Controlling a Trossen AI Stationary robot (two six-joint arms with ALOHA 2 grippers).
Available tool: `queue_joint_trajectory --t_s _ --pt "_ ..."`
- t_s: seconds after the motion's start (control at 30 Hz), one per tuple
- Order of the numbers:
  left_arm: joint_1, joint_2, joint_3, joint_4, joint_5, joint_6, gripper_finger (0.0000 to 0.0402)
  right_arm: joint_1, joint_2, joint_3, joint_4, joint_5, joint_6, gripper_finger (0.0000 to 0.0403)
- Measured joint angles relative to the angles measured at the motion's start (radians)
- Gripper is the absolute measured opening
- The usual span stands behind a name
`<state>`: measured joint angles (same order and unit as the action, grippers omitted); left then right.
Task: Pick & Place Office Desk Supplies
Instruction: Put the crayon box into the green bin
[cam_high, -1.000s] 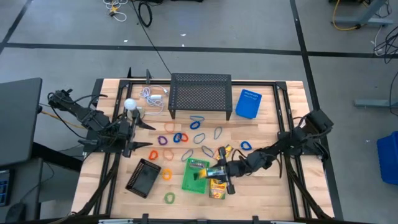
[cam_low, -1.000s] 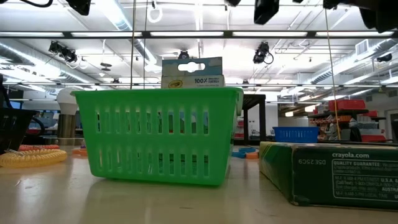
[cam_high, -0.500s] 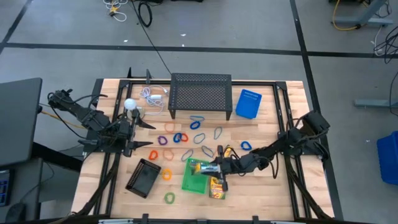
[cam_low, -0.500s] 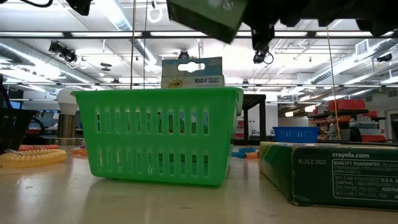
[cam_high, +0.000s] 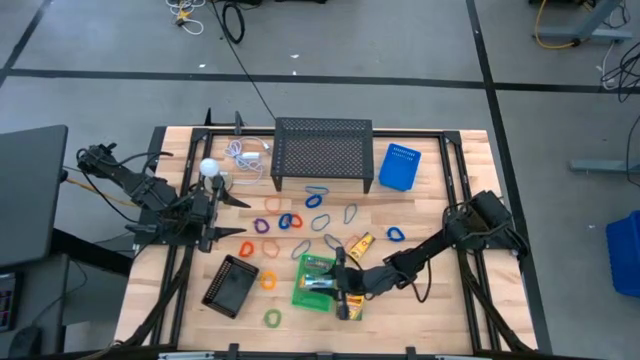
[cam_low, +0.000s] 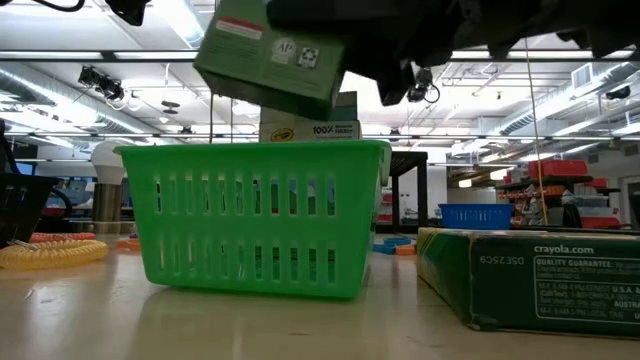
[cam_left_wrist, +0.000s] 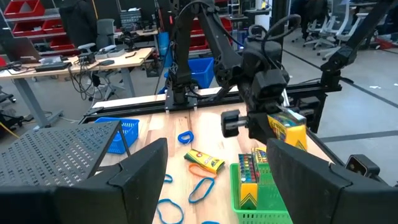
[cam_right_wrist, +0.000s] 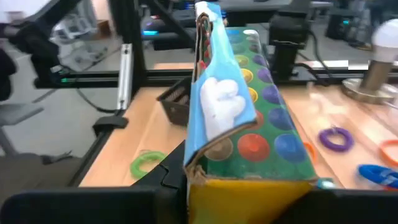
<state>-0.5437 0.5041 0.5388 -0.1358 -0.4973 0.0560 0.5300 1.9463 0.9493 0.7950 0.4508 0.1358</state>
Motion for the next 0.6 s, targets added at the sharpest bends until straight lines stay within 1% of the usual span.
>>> queue_joint_trajectory --t_s 0.37,0.47,0.6 --pt "0.0 0.0 0.0 -0.012 0.0 -0.004 0.0283 -0.027 0.0 -0.007 -0.126 0.015 0.115 0.0097" --pt "0.0 0.0 0.0 -0.012 0.0 -0.003 0.0283 -0.035 0.0 -0.007 -0.172 0.014 0.137 0.0097" --pt "0.0 0.0 0.0 -0.012 0.0 -0.003 0.0283 -0.041 0.0 -0.008 -0.188 0.014 0.148 0.0096"
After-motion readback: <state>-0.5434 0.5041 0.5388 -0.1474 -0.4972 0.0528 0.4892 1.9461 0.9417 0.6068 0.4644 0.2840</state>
